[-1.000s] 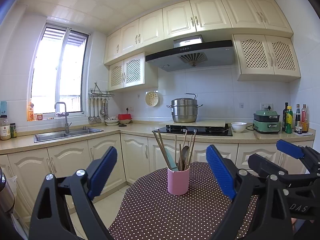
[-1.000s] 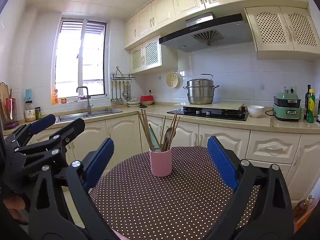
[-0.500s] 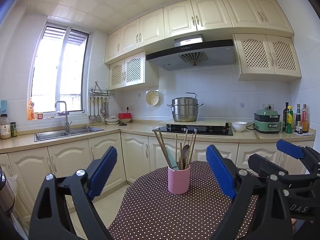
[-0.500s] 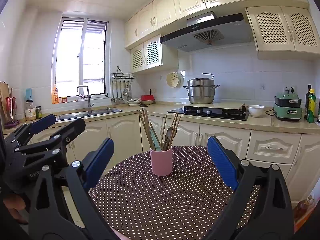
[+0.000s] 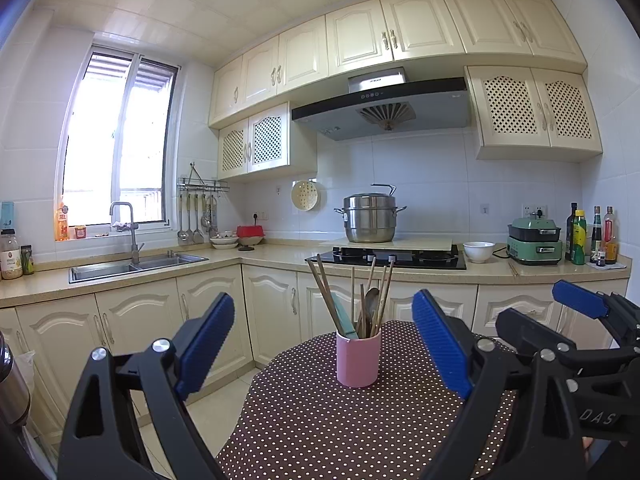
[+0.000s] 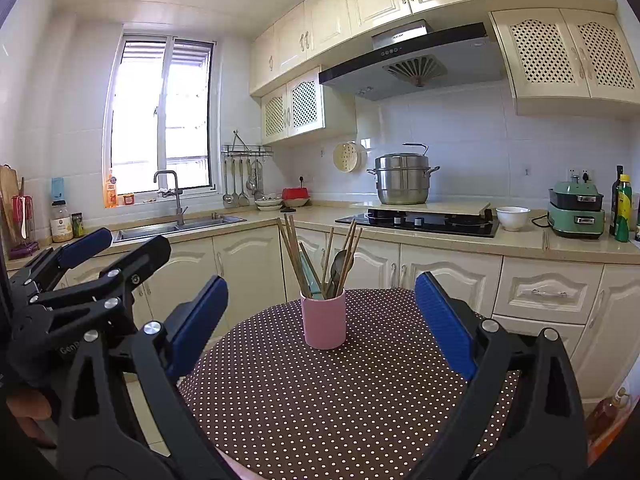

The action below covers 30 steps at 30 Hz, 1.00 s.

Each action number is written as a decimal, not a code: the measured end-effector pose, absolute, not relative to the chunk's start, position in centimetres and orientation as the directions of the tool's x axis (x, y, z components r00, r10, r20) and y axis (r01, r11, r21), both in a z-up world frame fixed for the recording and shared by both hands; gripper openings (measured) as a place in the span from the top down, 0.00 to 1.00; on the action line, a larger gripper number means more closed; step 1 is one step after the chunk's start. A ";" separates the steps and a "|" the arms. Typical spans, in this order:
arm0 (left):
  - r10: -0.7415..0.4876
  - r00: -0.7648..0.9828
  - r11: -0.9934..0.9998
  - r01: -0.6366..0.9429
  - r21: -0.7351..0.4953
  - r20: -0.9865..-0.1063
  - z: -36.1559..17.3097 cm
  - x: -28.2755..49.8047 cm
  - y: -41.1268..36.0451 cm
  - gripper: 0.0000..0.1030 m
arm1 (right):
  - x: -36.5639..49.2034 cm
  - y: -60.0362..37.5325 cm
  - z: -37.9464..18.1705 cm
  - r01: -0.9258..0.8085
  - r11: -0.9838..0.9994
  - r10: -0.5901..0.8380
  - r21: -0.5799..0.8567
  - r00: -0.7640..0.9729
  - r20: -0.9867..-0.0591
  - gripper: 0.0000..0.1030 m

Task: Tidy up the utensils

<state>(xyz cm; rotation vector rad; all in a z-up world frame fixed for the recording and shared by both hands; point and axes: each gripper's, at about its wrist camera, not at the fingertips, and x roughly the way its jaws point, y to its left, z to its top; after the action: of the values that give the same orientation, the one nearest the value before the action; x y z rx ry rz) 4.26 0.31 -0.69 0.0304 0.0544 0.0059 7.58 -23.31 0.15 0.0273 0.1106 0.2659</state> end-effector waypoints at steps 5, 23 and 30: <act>0.008 0.998 0.999 -0.006 0.034 -0.056 -0.8 4.3 0.2 0.14 | 7.6 -23.3 0.1 -0.259 0.965 0.262 0.043 0.959 -0.105 0.10; 0.008 0.998 0.999 -0.006 0.038 -0.055 -0.8 4.3 0.2 0.14 | 7.7 -23.4 -0.1 -0.257 0.965 0.261 0.046 0.959 -0.108 0.10; 0.011 0.998 0.999 -0.009 0.040 -0.057 -0.8 4.3 0.2 0.14 | 7.8 -23.3 -0.1 -0.257 0.965 0.261 0.046 0.959 -0.112 0.10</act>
<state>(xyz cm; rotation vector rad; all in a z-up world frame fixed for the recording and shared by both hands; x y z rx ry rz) 4.34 0.16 -0.77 0.0402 0.0574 0.0102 7.76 -23.27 -0.08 0.0309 0.1177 0.2626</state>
